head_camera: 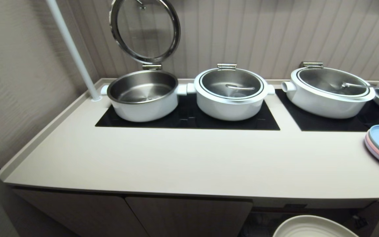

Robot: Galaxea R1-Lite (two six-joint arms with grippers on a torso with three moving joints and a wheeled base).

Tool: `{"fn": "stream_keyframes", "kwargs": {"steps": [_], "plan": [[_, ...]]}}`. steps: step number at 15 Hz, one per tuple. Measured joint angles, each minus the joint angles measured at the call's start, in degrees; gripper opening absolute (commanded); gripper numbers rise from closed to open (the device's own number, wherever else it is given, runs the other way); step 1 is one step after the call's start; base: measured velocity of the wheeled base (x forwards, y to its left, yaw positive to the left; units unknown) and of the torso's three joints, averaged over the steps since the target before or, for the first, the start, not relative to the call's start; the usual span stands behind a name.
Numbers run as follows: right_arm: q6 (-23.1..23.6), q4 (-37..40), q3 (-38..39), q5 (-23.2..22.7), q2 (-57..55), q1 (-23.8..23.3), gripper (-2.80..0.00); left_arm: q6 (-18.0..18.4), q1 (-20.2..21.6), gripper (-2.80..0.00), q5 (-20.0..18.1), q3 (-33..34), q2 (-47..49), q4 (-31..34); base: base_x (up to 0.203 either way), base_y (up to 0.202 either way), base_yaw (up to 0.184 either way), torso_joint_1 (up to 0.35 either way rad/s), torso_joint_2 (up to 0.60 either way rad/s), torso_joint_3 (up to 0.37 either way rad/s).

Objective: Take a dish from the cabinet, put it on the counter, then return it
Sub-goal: Put it back into the cabinet

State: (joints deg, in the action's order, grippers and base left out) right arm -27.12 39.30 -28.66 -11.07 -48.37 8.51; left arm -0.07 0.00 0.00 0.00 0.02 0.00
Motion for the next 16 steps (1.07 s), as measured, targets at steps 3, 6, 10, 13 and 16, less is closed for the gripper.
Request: {"fn": "stream_keyframes", "kwargs": {"steps": [3, 6, 10, 13, 16], "plan": [[0.0, 0.0, -0.1, 0.0, 0.0, -0.1, -2.8, 0.0, 0.0, -2.8, 0.0, 0.0, 0.0, 0.0, 0.0, 0.0, 0.0, 0.0, 0.0, 0.0], [0.0, 0.1, -0.2, 0.0, 0.2, -0.2, -2.8, 0.0, 0.0, -2.8, 0.0, 0.0, 0.0, 0.0, 0.0, 0.0, 0.0, 0.0, 0.0, 0.0], [0.0, 0.0, -0.2, 0.0, 0.4, -0.3, -2.8, 0.0, 0.0, -2.8, 0.0, 0.0, 0.0, 0.0, 0.0, 0.0, 0.0, 0.0, 0.0, 0.0], [0.0, -0.1, -0.3, 0.1, 0.3, -0.7, -2.8, 0.0, 0.0, -2.8, 0.0, 0.0, 0.0, 0.0, 0.0, 0.0, 0.0, 0.0, 0.0, 0.0], [0.0, 0.5, -1.2, 0.1, 0.4, -0.8, -2.8, 0.0, 0.0, -2.8, 0.0, 0.0, 0.0, 0.0, 0.0, 0.0, 0.0, 0.0, 0.0, 0.0]]}}
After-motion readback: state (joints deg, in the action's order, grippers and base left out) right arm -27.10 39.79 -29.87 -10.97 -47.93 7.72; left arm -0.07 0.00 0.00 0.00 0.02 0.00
